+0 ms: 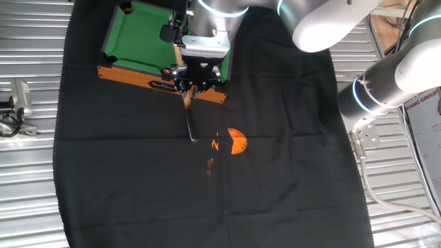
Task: Hit the pool ball
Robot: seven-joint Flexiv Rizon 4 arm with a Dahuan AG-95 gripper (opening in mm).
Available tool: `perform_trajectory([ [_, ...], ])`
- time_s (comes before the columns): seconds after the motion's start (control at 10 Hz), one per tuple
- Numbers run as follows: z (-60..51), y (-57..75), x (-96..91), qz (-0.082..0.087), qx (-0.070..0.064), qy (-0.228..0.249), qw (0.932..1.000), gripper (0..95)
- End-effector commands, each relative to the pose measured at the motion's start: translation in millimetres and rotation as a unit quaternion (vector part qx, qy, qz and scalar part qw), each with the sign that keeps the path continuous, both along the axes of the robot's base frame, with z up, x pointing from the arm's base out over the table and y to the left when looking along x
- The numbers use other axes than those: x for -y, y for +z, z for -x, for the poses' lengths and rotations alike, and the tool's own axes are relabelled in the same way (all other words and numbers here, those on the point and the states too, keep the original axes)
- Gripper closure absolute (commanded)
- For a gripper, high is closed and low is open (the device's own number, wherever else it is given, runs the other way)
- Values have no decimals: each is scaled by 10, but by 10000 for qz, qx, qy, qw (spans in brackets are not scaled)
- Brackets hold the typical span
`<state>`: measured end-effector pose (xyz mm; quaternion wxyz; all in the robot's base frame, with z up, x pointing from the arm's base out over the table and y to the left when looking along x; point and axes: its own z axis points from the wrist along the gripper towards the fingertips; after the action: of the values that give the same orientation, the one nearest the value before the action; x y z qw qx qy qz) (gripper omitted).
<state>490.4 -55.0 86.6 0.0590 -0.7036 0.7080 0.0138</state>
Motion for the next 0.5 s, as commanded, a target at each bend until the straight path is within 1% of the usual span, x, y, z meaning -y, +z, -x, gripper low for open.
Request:
perform_trajectory([
  [0.1, -2, -1, -3, -5, 21, 7, 10000, 760],
  [0.5, -3, -2, -2, -31, 37, 6, 10000, 760],
])
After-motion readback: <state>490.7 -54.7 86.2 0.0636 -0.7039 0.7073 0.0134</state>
